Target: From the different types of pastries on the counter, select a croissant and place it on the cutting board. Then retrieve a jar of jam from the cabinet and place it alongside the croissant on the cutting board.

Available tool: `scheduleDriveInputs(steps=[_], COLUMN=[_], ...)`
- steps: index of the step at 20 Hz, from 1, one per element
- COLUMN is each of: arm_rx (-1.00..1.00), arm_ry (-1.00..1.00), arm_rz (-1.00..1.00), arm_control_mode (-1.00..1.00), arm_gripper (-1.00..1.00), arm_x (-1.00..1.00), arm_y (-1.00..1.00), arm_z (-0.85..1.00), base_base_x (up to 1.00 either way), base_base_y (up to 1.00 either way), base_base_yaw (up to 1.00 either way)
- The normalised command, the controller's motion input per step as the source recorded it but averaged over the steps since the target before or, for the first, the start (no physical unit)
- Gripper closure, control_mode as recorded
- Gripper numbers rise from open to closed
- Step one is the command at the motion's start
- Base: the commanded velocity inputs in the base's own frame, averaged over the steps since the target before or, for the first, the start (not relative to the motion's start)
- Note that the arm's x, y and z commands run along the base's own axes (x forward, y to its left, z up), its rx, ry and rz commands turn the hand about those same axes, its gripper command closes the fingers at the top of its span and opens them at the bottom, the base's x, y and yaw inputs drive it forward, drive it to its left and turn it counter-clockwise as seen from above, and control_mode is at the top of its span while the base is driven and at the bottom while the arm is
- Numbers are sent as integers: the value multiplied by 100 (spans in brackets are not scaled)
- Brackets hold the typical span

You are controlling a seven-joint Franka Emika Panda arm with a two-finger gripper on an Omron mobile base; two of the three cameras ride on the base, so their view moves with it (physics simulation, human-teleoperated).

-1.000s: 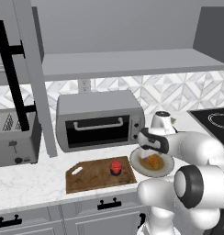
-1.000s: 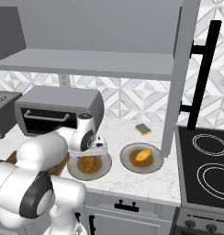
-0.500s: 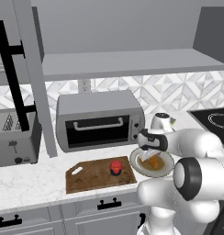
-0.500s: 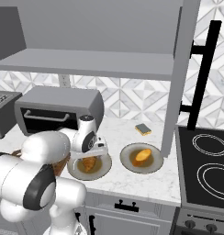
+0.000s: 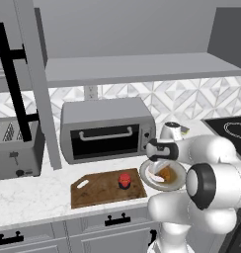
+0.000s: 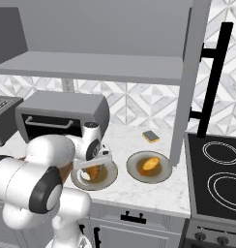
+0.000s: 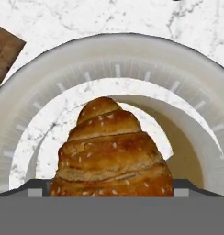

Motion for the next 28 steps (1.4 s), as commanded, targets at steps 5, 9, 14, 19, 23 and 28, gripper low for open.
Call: scheduleDriveInputs(steps=[5,9,14,19,23,28], arm_rx=[0,14,21,14,12,0], arm_ry=[4,0,1,5,8,17], arm_rz=[9,10,4,0,0,0], arm_control_mode=[-100,-100,-100,-100,-100,-100], arm_gripper=[100,100,100,100,100,100], arm_x=[-9,-6,0,-5,-7,-51], arm_y=[16,3,0,0,0,6], arm_z=[-1,80,100,100,97,19], base_base_x=[0,0,0,0,0,0], base_base_y=[0,0,0,0,0,0], base_base_yaw=[0,0,0,0,0,0])
